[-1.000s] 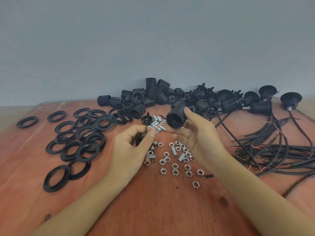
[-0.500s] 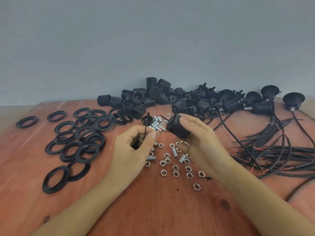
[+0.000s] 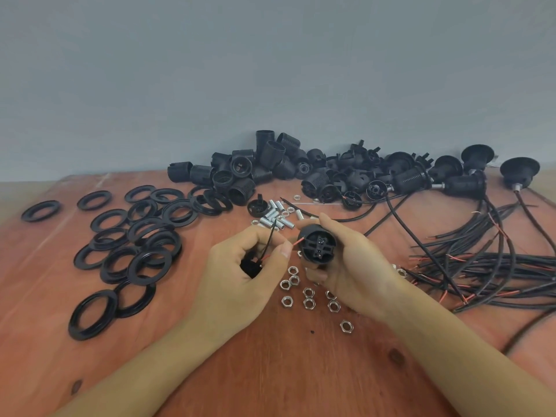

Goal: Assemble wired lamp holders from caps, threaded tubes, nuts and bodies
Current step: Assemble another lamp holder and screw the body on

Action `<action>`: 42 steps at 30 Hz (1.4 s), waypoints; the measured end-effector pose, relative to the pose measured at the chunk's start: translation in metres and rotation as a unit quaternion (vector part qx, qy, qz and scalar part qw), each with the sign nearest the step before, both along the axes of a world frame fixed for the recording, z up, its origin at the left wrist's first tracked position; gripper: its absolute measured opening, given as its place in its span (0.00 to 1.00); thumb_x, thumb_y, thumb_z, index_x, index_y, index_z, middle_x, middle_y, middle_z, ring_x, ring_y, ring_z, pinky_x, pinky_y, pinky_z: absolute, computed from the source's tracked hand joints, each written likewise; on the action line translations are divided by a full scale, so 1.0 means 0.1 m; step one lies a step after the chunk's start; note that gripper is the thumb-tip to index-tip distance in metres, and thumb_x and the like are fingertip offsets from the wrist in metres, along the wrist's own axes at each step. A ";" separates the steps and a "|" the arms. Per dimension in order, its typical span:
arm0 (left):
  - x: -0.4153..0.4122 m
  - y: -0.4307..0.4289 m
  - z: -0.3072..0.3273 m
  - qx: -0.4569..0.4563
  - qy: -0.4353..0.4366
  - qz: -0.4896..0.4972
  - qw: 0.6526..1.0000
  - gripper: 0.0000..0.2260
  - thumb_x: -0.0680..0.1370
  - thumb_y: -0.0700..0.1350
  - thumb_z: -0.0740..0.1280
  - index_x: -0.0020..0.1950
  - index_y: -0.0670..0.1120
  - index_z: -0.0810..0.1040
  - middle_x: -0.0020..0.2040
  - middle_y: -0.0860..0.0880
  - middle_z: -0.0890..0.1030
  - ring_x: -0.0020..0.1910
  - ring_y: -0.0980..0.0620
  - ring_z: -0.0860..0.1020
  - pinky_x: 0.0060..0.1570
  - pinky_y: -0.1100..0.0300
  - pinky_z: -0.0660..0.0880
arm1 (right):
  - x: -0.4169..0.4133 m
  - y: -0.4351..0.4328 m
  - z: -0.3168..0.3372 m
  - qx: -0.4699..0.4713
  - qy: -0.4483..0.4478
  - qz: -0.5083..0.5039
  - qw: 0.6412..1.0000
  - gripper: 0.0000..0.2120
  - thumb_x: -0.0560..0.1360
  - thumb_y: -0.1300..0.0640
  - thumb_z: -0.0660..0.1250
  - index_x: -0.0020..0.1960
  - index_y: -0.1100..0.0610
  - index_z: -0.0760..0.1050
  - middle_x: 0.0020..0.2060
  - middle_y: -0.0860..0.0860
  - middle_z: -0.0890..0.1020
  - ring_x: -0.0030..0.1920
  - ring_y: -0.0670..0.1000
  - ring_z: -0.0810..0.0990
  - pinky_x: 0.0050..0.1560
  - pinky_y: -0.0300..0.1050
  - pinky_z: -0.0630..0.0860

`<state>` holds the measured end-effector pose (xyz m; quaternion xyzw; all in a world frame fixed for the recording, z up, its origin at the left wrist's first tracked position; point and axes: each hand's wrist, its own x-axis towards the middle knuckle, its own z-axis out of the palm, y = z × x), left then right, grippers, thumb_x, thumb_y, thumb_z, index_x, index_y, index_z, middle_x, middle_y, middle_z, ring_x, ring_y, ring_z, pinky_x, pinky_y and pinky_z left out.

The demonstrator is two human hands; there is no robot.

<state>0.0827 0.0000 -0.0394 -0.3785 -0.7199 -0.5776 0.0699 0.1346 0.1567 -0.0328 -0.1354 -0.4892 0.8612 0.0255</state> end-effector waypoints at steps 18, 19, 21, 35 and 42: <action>0.01 0.02 0.01 -0.019 0.034 0.027 0.999 0.03 0.75 0.44 0.69 0.43 0.50 0.81 0.30 0.64 0.75 0.30 0.60 0.74 0.36 0.60 0.78 | -0.01 -0.10 -0.03 0.098 -0.002 -0.071 0.993 0.15 0.82 0.49 0.60 0.50 0.59 0.78 0.33 0.51 0.78 0.29 0.46 0.71 0.27 0.39 0.64; 0.01 0.02 0.01 -0.018 0.028 0.028 0.999 0.03 0.75 0.45 0.69 0.43 0.50 0.81 0.30 0.64 0.74 0.30 0.60 0.74 0.35 0.52 0.80 | -0.01 -0.10 -0.03 0.100 0.001 -0.074 0.992 0.15 0.82 0.49 0.60 0.49 0.59 0.78 0.32 0.50 0.78 0.28 0.46 0.71 0.28 0.39 0.64; 0.00 0.02 0.01 -0.020 0.031 0.032 0.999 0.03 0.76 0.46 0.69 0.43 0.50 0.81 0.29 0.63 0.73 0.29 0.59 0.73 0.34 0.47 0.79 | 0.00 -0.09 -0.04 0.111 0.008 -0.078 0.991 0.16 0.82 0.48 0.60 0.50 0.59 0.78 0.31 0.49 0.79 0.28 0.45 0.71 0.28 0.40 0.64; -0.05 0.01 -0.02 -0.027 0.012 0.043 0.999 0.03 0.74 0.47 0.69 0.41 0.53 0.81 0.26 0.57 0.69 0.28 0.45 0.74 0.32 0.44 0.77 | 0.00 -0.11 -0.06 0.155 0.035 -0.102 0.982 0.16 0.81 0.49 0.61 0.52 0.62 0.77 0.31 0.49 0.78 0.27 0.45 0.71 0.28 0.40 0.65; -0.04 0.01 -0.01 -0.037 0.032 0.053 0.997 0.03 0.74 0.47 0.69 0.41 0.53 0.80 0.26 0.57 0.69 0.27 0.57 0.70 0.33 0.47 0.78 | 0.00 -0.13 -0.07 0.179 0.036 -0.096 0.979 0.15 0.80 0.47 0.62 0.49 0.59 0.77 0.31 0.47 0.78 0.28 0.44 0.72 0.29 0.38 0.67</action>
